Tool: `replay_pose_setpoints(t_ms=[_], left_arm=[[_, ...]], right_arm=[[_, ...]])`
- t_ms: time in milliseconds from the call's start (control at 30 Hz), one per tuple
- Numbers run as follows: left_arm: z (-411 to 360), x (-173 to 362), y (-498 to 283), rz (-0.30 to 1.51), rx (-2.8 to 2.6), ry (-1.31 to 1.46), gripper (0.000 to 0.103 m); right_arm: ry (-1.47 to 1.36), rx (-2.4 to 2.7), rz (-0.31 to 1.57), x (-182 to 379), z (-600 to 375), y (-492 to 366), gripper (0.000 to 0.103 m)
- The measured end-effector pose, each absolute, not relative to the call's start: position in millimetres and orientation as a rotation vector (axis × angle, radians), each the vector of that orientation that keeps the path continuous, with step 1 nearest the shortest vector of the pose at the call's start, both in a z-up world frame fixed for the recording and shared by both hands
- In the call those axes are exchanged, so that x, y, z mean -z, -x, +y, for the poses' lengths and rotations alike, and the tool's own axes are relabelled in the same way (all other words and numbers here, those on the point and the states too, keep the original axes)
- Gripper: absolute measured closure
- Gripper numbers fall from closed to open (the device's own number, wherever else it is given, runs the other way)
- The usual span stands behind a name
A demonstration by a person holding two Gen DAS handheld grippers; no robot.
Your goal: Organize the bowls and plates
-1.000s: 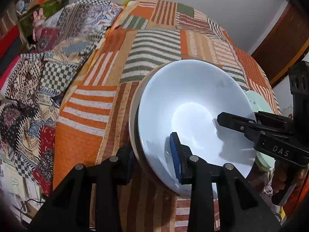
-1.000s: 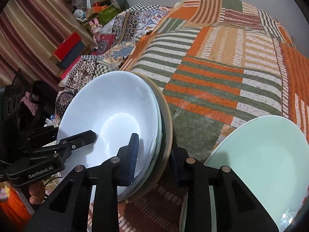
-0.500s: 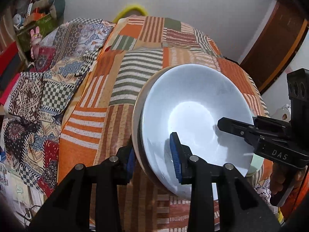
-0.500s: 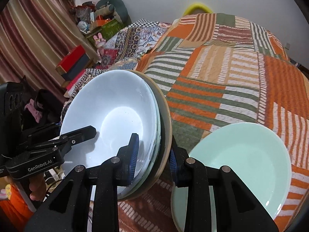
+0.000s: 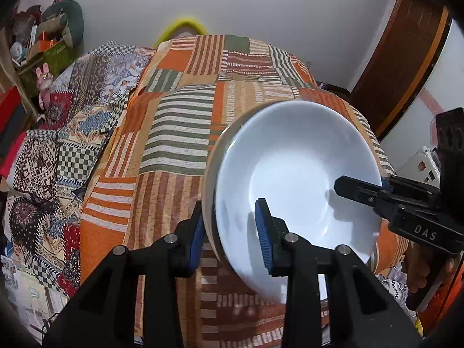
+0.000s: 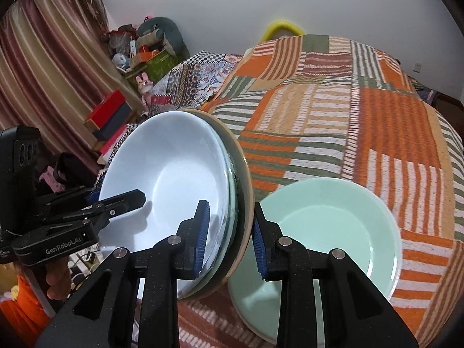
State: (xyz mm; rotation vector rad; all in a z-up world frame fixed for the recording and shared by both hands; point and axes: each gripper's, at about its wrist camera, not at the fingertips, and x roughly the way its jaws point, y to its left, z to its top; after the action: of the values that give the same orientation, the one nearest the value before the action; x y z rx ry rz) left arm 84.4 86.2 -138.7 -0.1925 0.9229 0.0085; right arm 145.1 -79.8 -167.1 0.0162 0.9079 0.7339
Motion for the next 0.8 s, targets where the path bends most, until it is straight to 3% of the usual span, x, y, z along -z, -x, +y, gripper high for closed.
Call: replay_pose_setpoints(t_ms=[100,233,467,700,800], left_arm=[[73,133,-84,0.89,-0.016,0.155,0.07],[38,123,-90,0.87,0.117,0.101,0.094],[56,190,-116,1.049,0.054,0.242,0.094],[78,155,-97,0.941,0.046,0.223,0.093],[96,150,-85,0.918,0.001,0.223,0.085]], right_arm=[[-0.02,-0.722,0.901,166,-91,-143,0.079],[0.027,-0.741,0.89,171,-93,-136,0.079],[0.118,-0.818,0.884,192,-57,-140,0.08],[0.169,-0.8,0.925,209,-36,-151,0.08],[0.137,-0.81,0.949,210,-39,-157,0.08]])
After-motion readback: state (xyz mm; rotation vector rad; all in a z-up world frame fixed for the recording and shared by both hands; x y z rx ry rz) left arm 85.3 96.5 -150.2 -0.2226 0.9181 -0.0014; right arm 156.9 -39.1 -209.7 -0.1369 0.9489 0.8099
